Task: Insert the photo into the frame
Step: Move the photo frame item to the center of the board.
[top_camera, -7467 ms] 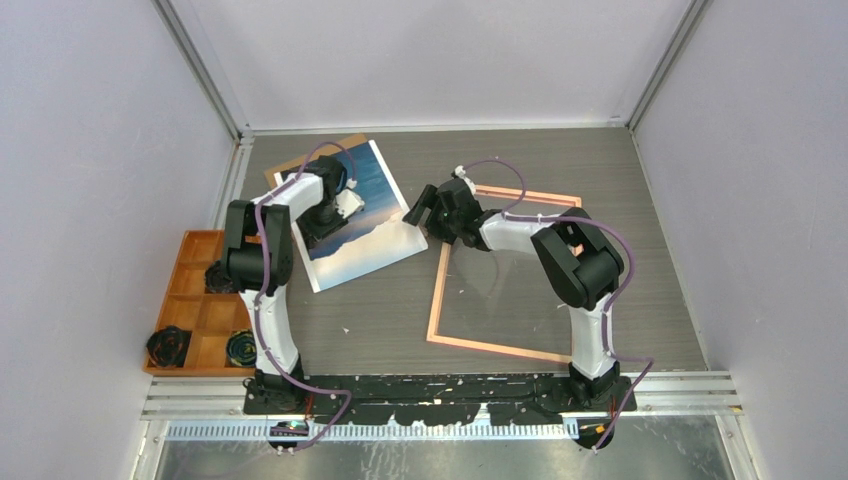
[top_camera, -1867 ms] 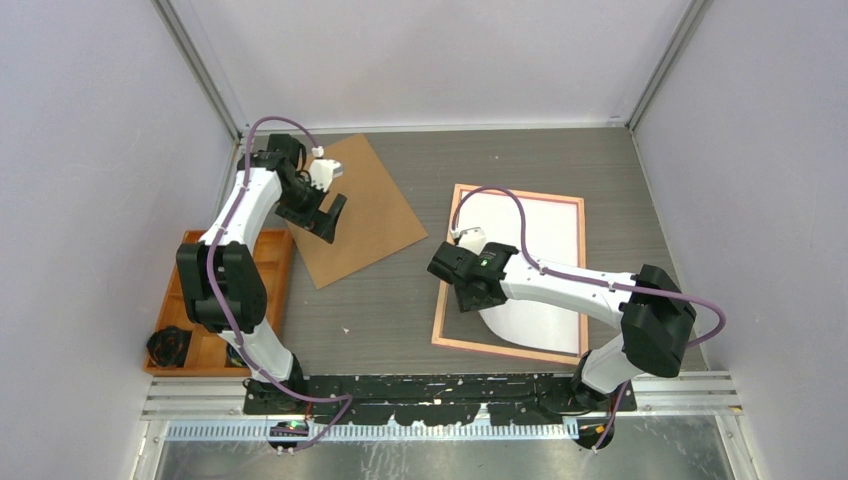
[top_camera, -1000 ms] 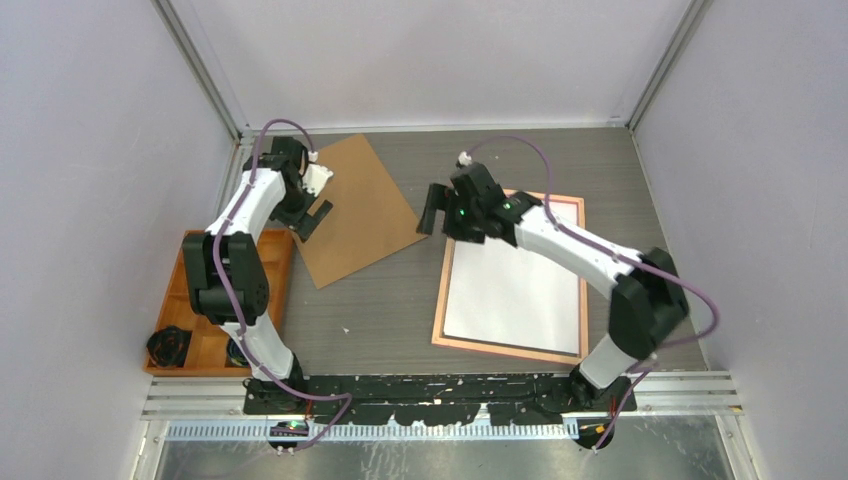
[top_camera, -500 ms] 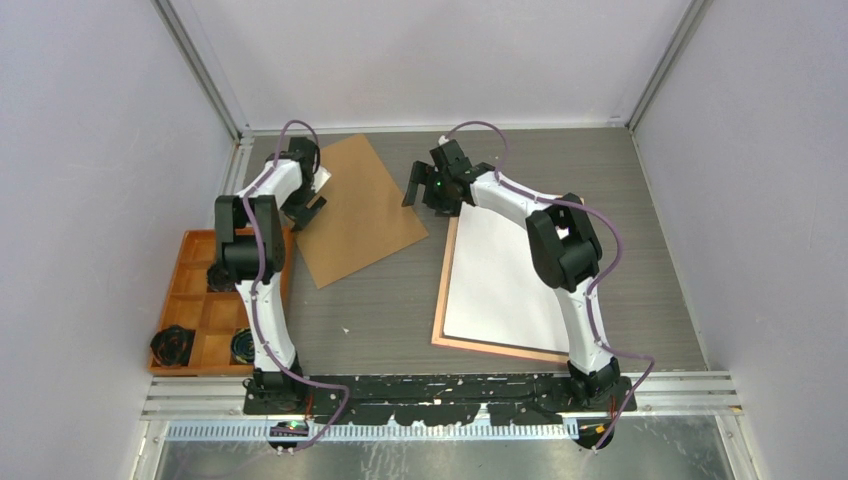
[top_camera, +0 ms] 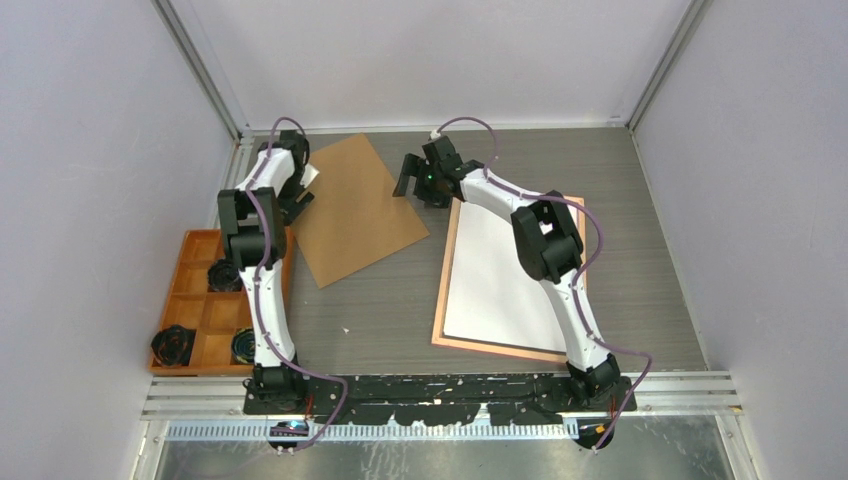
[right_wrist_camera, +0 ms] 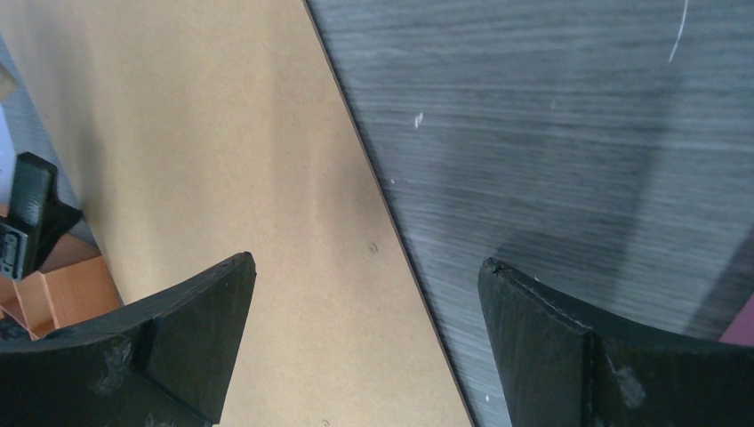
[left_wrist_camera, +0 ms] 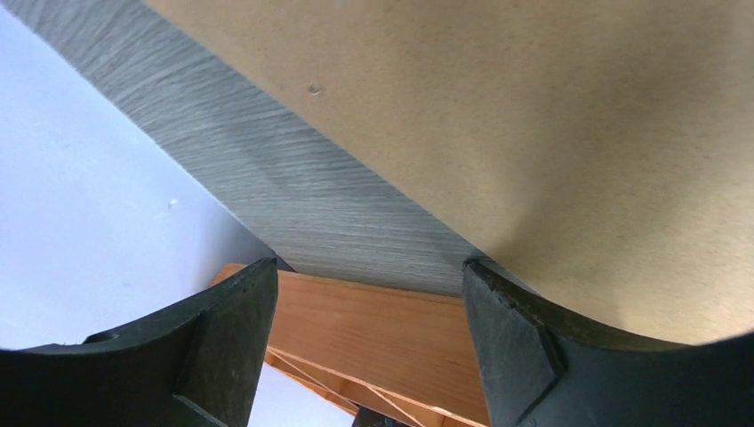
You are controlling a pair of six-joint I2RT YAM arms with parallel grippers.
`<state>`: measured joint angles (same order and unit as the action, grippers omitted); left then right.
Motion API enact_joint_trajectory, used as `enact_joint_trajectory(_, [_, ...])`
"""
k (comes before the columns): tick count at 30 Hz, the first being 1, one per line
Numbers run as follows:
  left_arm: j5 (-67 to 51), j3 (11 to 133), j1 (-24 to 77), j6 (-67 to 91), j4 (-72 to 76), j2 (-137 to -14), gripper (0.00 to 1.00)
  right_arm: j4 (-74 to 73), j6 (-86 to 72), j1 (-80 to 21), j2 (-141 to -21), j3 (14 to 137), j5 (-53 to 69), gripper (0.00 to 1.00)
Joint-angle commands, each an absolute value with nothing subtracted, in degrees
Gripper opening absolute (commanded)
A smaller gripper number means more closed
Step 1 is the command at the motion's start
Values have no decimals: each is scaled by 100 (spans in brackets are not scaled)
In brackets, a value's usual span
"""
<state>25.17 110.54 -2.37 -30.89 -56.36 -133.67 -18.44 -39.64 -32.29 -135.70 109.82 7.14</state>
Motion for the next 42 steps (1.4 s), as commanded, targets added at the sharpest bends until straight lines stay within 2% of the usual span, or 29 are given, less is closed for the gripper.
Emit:
enact_joint_trajectory(1, [1282,11498,-214,-2908,-6473,-13832,76,-1515,-4170,-3243,-13396,10664,832,100])
enact_joint_trajectory(12, [441,11419,394,-2907,-6763,-13937,74,-527,-4685,-3422,-12315,8677,912,100])
enact_joint_trajectory(26, [281,11176,480,-2980,-6539,-13483,75,-749,-4983,-4025,-11406,7836,1503,100])
enact_joint_trajectory(29, [327,11303,411,-2893,-6483,-13508,74,-1205,-4909,-4050,-11316,7922,1442,100])
enact_joint_trajectory(34, [442,11305,361,-2791,-6355,-13551,74,-2149,-4241,-3869,-11506,8744,579,100])
enact_joint_trajectory(42, [543,11018,355,-2753,-6201,-13409,73,-2464,-3885,-3593,-12815,10178,345,100])
